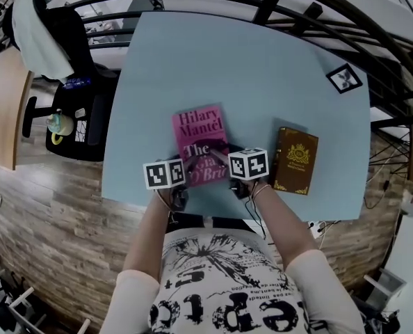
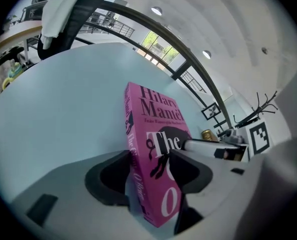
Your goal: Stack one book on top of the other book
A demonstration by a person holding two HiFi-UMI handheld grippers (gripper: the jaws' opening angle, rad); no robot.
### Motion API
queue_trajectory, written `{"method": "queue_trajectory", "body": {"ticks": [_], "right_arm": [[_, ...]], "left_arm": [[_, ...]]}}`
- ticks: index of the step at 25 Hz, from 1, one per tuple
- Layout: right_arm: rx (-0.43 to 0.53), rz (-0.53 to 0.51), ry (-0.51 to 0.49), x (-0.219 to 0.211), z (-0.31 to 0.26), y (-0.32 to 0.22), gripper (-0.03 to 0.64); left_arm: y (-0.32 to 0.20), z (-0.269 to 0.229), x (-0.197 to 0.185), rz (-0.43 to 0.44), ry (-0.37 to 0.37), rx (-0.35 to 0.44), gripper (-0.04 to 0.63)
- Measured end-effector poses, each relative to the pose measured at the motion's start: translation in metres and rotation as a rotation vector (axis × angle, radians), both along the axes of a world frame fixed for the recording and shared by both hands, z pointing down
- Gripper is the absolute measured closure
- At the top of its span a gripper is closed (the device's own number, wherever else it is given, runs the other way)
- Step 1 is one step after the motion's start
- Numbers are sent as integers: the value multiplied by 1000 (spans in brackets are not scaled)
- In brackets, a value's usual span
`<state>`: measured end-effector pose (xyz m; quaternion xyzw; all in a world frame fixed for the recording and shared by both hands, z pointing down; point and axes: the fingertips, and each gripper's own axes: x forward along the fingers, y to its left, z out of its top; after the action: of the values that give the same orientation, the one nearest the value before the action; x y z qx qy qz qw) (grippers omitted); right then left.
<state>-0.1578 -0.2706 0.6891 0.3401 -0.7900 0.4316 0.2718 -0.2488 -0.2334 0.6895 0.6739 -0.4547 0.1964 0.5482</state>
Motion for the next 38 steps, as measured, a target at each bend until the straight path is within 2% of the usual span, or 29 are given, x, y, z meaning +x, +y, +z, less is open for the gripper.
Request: {"method": "queue_trajectory", "body": {"ticks": [8,14,21,28,33,38], "right_arm": [[-9,46,4,1,0,1,387],[-46,109,35,8,-2,10,393],[-37,257,10,31,-25,10,394],[31,355,8,93,-68,8,394],[69,382,29,159,-91,14,396],[76,408,32,225,-97,29,396]], "left_arm": [[-2,0,-1,3,-15,7,367],[0,-5,2,60,-45,14,368],[-14,-30,21,130,-58,69,368],[-27,-70,82,216,-46,171,368],[-23,-91,147,245,-31,212,368],[-11,-96,214,271,-20,216,368]]}}
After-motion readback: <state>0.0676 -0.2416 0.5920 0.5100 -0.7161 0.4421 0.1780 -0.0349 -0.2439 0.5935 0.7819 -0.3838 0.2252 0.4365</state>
